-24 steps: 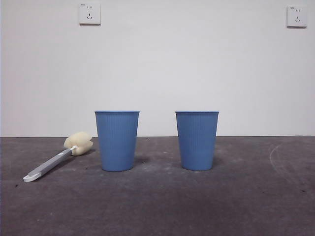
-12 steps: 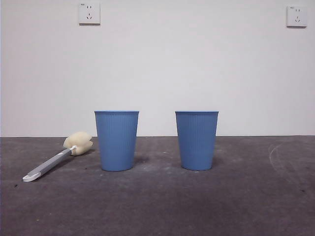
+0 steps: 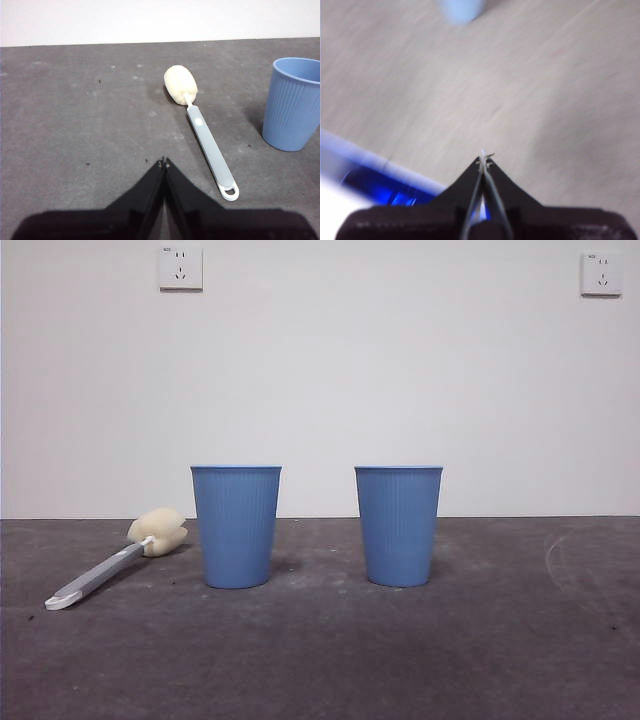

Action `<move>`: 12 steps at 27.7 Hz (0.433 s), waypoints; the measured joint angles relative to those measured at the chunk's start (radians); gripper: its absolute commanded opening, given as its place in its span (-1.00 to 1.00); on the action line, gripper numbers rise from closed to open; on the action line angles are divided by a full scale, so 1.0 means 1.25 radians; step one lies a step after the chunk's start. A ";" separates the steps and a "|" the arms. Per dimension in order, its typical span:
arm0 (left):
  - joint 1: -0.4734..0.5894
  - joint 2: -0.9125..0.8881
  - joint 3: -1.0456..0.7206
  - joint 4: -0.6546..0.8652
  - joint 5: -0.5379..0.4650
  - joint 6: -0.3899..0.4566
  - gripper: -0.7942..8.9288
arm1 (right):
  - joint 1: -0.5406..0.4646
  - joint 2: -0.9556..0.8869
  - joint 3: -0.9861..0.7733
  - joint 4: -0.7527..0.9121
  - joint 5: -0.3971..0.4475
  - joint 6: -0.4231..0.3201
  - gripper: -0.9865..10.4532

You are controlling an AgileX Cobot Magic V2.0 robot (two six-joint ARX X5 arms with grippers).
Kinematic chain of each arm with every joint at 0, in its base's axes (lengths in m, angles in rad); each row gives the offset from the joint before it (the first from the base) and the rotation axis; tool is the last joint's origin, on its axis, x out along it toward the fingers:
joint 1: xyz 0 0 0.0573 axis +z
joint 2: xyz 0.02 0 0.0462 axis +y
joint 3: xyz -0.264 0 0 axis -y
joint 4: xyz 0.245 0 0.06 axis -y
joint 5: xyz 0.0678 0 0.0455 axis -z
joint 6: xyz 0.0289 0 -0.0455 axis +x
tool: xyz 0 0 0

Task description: Pick up the cup brush,pick up the cup,insert the brush into the cup,clean the cup,put the cup brush back,put the cup back to the fixed position on the table

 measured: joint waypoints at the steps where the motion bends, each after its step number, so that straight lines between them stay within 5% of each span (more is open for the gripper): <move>1: 0.000 0.003 0.000 0.000 0.000 0.000 -0.84 | -0.028 -0.018 -0.001 0.039 -0.001 -0.010 -0.82; 7: 0.000 0.013 0.000 0.000 0.000 0.000 -0.84 | -0.305 -0.182 -0.157 0.459 -0.119 -0.025 -0.82; 12: 0.000 0.013 0.000 0.000 0.000 0.000 -0.85 | -0.462 -0.318 -0.383 0.674 -0.156 -0.030 -0.82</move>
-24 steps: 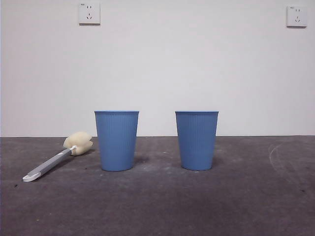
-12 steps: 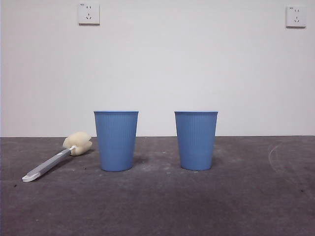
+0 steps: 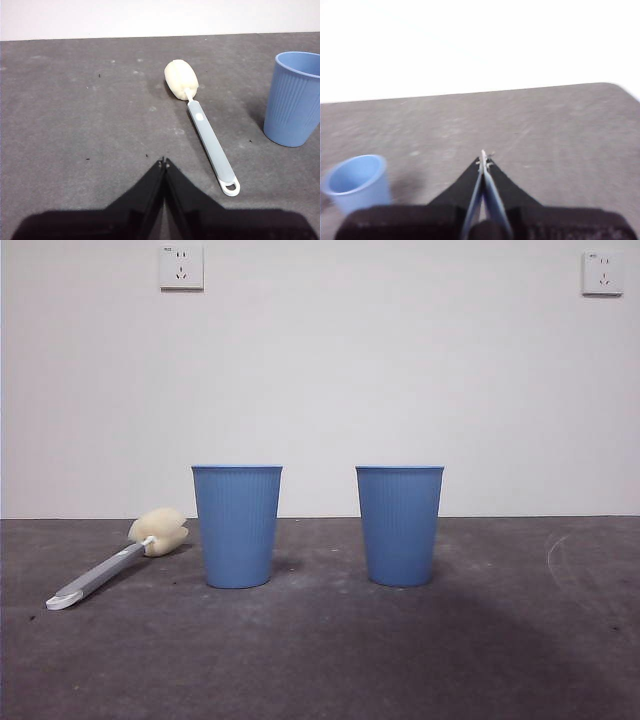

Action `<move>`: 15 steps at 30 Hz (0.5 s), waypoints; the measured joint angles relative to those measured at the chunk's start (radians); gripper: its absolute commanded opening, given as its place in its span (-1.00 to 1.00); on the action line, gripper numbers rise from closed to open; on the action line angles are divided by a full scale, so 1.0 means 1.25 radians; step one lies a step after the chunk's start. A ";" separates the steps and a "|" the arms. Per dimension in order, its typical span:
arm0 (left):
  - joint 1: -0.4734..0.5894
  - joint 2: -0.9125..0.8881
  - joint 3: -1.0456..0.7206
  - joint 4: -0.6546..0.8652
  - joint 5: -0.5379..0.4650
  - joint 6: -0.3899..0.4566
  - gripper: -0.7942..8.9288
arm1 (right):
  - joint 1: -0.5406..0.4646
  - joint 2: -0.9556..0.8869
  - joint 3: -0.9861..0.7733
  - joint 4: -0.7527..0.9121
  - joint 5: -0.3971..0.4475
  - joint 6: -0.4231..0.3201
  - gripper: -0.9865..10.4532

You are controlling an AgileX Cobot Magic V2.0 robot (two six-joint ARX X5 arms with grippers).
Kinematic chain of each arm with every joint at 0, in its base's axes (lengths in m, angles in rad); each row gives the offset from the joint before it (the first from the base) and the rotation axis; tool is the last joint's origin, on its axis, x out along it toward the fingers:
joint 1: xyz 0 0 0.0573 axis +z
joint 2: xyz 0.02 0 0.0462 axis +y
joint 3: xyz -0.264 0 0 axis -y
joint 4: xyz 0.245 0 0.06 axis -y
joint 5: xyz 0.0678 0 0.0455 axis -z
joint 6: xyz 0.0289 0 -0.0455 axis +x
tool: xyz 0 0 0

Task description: Pick up the cup brush,pick up the cup,insert the brush into the cup,clean the cup,put the cup brush back,put the cup back to the fixed position on the table

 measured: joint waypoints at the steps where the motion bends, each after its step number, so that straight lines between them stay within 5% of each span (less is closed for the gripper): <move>1: 0.000 0.000 0.000 0.000 0.000 0.000 -0.84 | -0.012 -0.016 -0.028 0.024 0.000 0.000 -0.82; 15: 0.000 0.000 0.000 0.000 0.000 0.000 -0.84 | -0.050 -0.187 -0.302 0.108 -0.002 0.000 -0.82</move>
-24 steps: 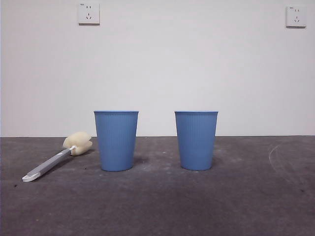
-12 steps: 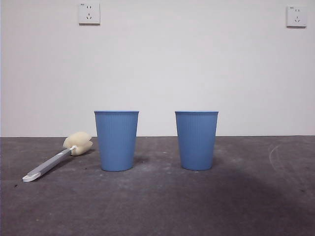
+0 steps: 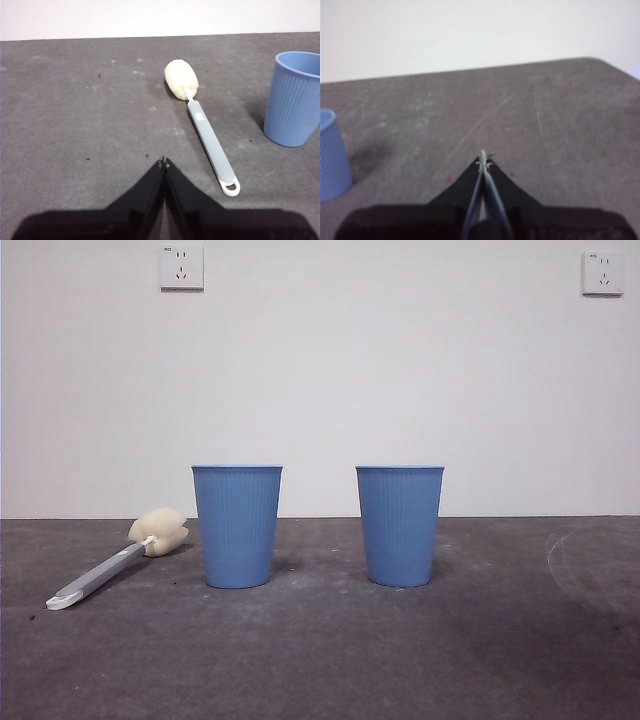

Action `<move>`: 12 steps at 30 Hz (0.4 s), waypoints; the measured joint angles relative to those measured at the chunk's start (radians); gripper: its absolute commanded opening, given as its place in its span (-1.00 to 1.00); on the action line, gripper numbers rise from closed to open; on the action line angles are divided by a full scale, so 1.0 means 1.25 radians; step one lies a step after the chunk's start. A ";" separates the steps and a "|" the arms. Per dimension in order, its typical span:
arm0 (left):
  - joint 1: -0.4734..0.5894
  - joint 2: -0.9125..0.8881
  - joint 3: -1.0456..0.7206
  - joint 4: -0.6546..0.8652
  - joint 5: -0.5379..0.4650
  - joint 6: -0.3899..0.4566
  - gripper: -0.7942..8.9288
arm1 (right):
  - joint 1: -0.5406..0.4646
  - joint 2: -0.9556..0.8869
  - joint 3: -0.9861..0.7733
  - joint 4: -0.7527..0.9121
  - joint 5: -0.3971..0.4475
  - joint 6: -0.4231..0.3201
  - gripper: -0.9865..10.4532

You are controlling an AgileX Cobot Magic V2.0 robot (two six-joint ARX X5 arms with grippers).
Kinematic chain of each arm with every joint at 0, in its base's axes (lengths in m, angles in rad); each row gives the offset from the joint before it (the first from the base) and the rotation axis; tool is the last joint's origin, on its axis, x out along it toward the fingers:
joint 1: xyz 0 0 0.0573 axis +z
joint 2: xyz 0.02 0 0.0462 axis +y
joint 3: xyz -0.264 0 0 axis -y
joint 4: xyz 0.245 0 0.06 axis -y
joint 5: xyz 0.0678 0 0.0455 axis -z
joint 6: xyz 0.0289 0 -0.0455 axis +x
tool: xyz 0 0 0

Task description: Pick up the cup brush,pick up the cup,insert the brush into the cup,clean the cup,put the cup brush back,put the cup back to the fixed position on the table

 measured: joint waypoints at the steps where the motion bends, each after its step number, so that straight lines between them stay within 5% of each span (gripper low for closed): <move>1: 0.000 0.000 0.000 0.000 0.000 0.000 -0.84 | 0.000 -0.007 -0.013 0.000 -0.001 0.000 -0.82; 12: 0.000 0.001 0.000 0.000 0.000 0.000 -0.84 | 0.000 -0.010 -0.021 -0.045 -0.002 0.003 -0.83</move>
